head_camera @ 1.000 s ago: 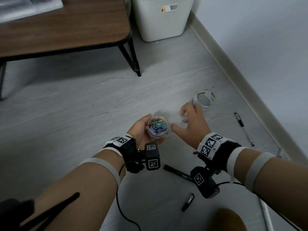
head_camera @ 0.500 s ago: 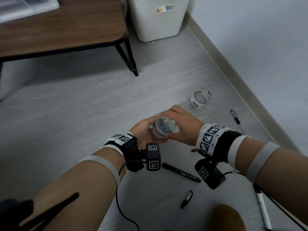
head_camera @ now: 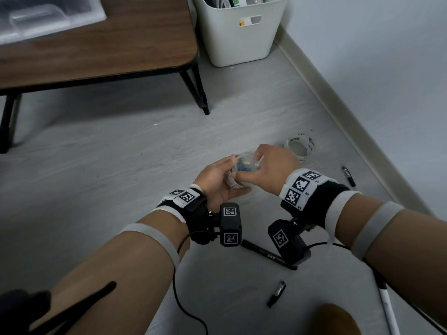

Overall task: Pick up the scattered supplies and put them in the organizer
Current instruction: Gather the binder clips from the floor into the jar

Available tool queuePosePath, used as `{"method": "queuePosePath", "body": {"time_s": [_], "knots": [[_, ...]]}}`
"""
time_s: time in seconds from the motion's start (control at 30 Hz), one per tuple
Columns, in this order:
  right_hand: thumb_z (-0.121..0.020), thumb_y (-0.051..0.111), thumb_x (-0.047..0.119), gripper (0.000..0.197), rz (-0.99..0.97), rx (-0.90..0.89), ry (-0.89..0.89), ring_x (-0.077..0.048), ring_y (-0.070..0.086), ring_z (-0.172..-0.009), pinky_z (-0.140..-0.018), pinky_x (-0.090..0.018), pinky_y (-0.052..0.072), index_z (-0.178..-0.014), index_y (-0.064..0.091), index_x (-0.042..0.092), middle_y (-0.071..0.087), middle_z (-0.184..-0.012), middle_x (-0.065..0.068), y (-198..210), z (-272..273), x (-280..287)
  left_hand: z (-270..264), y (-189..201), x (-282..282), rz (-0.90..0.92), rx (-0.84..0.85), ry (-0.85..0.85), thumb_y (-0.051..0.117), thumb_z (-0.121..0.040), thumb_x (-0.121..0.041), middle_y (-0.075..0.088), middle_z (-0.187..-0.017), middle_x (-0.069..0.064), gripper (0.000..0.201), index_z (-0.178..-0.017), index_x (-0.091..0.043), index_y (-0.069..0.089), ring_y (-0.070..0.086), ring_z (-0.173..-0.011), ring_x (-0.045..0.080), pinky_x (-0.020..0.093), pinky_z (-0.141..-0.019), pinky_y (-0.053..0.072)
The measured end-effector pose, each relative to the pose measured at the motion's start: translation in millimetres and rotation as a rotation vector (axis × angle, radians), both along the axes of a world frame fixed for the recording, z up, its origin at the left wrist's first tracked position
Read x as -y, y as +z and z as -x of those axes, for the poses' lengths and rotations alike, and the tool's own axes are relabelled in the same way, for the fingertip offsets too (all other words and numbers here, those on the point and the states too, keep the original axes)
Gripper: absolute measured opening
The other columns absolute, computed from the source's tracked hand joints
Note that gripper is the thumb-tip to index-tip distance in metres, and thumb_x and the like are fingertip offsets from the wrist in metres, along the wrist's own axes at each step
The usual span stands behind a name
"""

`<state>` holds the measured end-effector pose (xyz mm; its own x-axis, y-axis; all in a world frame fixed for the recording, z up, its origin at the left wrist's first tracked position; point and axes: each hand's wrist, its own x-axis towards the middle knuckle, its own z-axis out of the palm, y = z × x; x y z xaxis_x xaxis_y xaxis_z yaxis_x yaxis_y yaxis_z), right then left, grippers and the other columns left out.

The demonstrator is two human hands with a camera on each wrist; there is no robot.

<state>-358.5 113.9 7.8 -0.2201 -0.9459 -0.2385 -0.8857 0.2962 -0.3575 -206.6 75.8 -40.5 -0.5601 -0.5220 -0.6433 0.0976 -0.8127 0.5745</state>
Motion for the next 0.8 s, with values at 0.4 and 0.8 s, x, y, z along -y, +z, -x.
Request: {"method": "queuePosePath", "body": {"time_s": [0.4, 0.8], "knots": [[-0.085, 0.048, 0.052, 0.048, 0.636, 0.569, -0.011, -0.009, 0.057, -0.093, -0.083, -0.019, 0.047, -0.12, 0.053, 0.019, 0.055, -0.11, -0.005, 85.2, -14.6, 88.8, -35.4, 139.3, 89.7, 0.296, -0.143, 0.244, 0.051, -0.098, -0.035, 0.07, -0.118, 0.018, 0.042, -0.132, -0.011, 0.056, 0.071, -0.104, 0.032, 0.03, -0.067, 0.062], [-0.082, 0.039, 0.063, 0.031, 0.46, 0.644, -0.174, -0.023, 0.059, -0.101, -0.093, -0.052, 0.049, -0.087, 0.05, 0.035, 0.058, -0.104, -0.005, 70.3, -32.8, 129.0, -74.0, 174.0, 175.2, 0.723, 0.69, 0.439, 0.07, -0.086, -0.044, 0.071, -0.11, 0.008, 0.05, -0.129, -0.019, 0.06, 0.075, -0.064, 0.021, 0.037, -0.062, 0.064]]}}
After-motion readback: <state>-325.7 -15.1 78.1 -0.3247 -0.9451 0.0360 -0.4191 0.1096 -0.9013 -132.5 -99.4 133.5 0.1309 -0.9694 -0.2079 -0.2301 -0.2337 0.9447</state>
